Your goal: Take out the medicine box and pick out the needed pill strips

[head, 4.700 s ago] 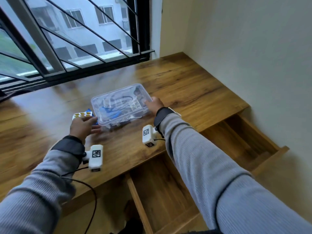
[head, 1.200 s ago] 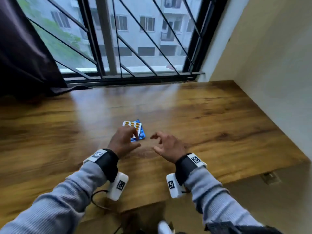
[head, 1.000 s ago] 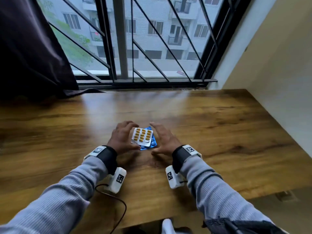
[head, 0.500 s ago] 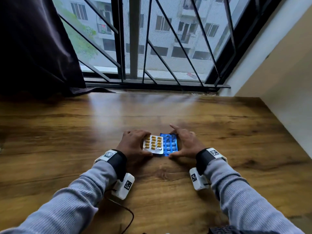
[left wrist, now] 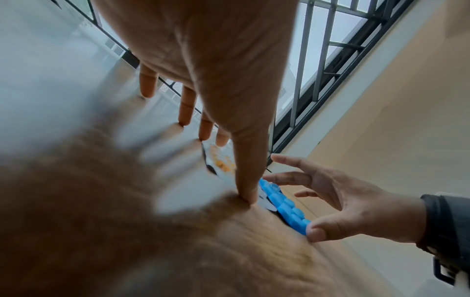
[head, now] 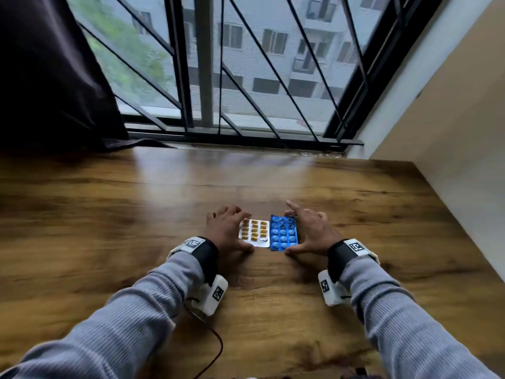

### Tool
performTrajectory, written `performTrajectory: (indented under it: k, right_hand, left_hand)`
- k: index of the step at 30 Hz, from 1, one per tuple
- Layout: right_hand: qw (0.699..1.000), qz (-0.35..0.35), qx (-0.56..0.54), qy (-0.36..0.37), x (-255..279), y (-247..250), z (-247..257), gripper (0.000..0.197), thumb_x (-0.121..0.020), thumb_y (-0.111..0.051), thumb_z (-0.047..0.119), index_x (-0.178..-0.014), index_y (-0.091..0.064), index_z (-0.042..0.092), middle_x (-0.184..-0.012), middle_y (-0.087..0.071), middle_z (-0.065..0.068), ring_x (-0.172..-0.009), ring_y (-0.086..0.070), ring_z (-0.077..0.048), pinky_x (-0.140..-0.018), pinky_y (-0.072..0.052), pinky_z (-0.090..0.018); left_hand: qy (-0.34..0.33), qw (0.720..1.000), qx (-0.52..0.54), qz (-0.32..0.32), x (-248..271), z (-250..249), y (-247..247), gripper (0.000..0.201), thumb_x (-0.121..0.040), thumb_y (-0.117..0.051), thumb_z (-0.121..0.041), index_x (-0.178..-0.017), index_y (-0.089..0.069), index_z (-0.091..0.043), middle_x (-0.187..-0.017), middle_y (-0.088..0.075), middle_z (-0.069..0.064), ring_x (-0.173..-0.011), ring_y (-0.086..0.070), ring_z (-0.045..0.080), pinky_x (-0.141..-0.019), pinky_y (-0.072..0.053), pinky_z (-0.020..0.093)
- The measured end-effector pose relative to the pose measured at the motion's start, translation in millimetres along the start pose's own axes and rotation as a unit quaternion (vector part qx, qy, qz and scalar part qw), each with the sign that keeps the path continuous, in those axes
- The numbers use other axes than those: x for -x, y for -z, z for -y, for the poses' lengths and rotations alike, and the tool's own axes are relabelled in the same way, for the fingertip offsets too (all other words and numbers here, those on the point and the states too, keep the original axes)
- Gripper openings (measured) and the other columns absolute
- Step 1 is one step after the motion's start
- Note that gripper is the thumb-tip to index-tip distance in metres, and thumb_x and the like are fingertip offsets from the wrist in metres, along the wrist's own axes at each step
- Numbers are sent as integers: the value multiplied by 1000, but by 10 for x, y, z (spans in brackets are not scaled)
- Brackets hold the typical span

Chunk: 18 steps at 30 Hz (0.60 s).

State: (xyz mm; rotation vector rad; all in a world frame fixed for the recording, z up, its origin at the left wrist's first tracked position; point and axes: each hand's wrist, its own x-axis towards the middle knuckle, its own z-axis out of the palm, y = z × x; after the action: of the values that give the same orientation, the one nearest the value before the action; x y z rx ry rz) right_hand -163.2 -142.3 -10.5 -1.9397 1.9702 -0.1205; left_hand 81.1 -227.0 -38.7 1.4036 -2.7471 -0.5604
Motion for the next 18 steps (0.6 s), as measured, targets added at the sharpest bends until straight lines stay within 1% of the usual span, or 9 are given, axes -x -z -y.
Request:
performTrajectory:
  k: [3, 5, 9, 12, 14, 15, 16, 17, 18]
  right_hand:
    - [999, -16, -12, 32, -25, 48, 41, 125, -54, -81, 59, -151, -7, 34, -150, -41, 12, -138, -35, -11, -106, -25, -43]
    - [997, -33, -28, 58, -63, 69, 128, 123, -54, -81, 60, -152, -11, 33, -150, -41, 9, -138, -38, -14, -106, -27, -44]
    - [991, -43, -31, 120, -225, 93, 506, 111, -59, -76, 63, -149, -18, 32, -150, -41, 8, -134, -42, -19, -107, -33, -46]
    - [984, -43, -50, 167, -409, 53, 972, 98, -67, -76, 55, -147, -27, 28, -148, -43, 4, -133, -42, -19, -107, -34, -41]
    - [970, -21, -115, 211, -562, -2, 1362, 82, -73, -79, 41, -142, -39, 19, -141, -50, -3, -126, -50, -21, -104, -42, -33]
    - [962, 2, -153, 226, -648, -45, 1577, 73, -75, -79, 33, -137, -44, 15, -136, -54, -5, -118, -55, -21, -96, -46, -22]
    - [955, 27, -180, 235, -738, -103, 1801, 65, -77, -78, 26, -134, -48, 14, -132, -56, -5, -110, -59, -19, -85, -46, -10]
    - [949, 45, -201, 240, -815, -166, 2033, 59, -79, -77, 23, -131, -50, 14, -129, -58, -5, -103, -61, -15, -76, -45, -5]
    - [941, 59, -225, 247, -902, -245, 2264, 55, -80, -76, 21, -129, -52, 15, -127, -60, -5, -98, -62, -13, -73, -46, -7]
  left_hand:
    - [36, 999, 12, 9, 70, -57, 5, 108, -57, -77, -64, -146, -25, -31, -149, -35, 0, -137, -31, 25, -105, -28, 48]
    - [58, 998, 22, 11, 167, -45, 35, 111, -60, -77, -63, -148, -21, -25, -150, -34, 3, -139, -31, 25, -108, -28, 50]
    - [110, 992, 57, -21, 417, 180, 117, 96, -66, -73, -62, -143, -31, -21, -146, -41, 5, -135, -39, 28, -107, -34, 47]
    - [153, 981, 102, -69, 692, 489, 195, 82, -70, -75, -55, -136, -41, -20, -138, -50, 7, -128, -47, 28, -105, -40, 45]
    - [181, 969, 139, -95, 905, 726, 290, 73, -72, -77, -47, -132, -46, -18, -130, -56, 8, -119, -55, 26, -99, -46, 41]
    - [194, 963, 149, -111, 1013, 856, 344, 68, -73, -77, -44, -129, -49, -17, -127, -58, 8, -115, -58, 26, -96, -48, 40]
    - [205, 957, 159, -131, 1123, 1002, 405, 65, -73, -78, -43, -126, -51, -17, -124, -60, 8, -111, -60, 26, -94, -49, 39]
    - [220, 949, 168, -152, 1240, 1148, 470, 61, -73, -78, -41, -123, -53, -16, -121, -61, 8, -109, -61, 26, -93, -50, 39]
    - [234, 939, 182, -176, 1348, 1310, 523, 57, -73, -78, -39, -121, -55, -16, -119, -62, 8, -108, -61, 26, -91, -51, 39]
